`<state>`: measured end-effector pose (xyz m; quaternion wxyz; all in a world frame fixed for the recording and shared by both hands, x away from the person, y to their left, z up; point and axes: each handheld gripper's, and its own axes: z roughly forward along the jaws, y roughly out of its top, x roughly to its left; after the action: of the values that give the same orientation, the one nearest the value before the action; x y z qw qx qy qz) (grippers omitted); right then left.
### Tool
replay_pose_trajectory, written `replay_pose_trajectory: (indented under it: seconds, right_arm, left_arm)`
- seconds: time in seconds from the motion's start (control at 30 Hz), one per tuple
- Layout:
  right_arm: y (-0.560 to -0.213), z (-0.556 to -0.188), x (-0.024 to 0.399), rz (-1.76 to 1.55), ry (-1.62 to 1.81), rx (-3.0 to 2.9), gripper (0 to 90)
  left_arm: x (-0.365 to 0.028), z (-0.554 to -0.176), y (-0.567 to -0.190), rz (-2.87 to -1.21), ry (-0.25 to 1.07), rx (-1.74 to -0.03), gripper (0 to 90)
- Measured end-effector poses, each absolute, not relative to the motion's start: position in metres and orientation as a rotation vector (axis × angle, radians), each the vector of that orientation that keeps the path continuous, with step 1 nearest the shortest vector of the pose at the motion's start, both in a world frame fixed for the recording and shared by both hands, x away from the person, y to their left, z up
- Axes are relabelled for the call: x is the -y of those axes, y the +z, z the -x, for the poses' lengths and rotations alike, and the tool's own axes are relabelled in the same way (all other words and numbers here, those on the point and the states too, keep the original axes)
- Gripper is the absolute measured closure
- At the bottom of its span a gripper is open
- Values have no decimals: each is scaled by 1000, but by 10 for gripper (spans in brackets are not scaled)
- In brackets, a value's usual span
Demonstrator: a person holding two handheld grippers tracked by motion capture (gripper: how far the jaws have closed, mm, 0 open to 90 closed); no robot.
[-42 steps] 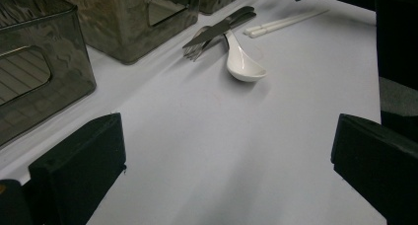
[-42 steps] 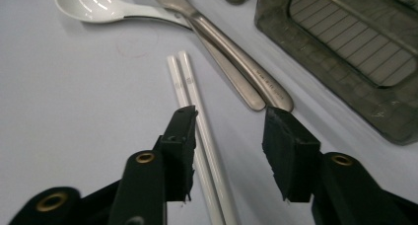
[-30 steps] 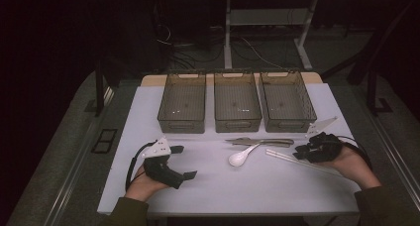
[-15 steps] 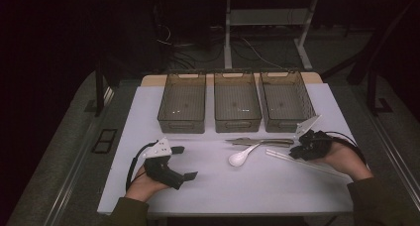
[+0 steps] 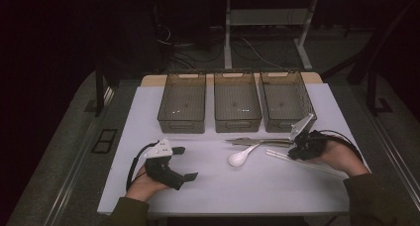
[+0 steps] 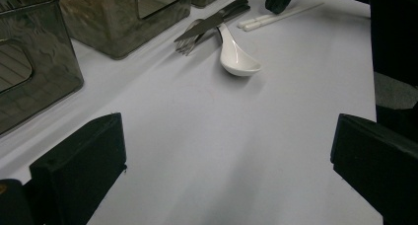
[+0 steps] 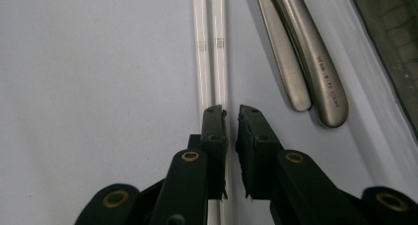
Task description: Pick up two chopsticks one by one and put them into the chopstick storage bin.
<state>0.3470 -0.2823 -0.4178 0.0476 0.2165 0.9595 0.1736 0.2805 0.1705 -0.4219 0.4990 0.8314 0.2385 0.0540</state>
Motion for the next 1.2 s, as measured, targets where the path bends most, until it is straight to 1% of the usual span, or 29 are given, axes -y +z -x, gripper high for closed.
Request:
replay_pose_trajectory:
  seconds: [0.53, 0.77, 0.93, 1.2]
  right_arm:
    - [-422, -353, 275, -628, 399, -2960, 820]
    - [-422, -356, 274, -646, 388, -2986, 814]
    - [-422, -357, 273, -636, 362, -2985, 790]
    - [-421, -358, 267, -641, 315, -3006, 795]
  left_arm:
    - [-170, -281, -422, -2014, 123, -570, 0]
    - [-169, -280, -423, -2015, 118, -568, 0]
    - [-169, -281, -423, -2019, 117, -566, 0]
    - [-168, -281, -423, -2023, 115, -563, 0]
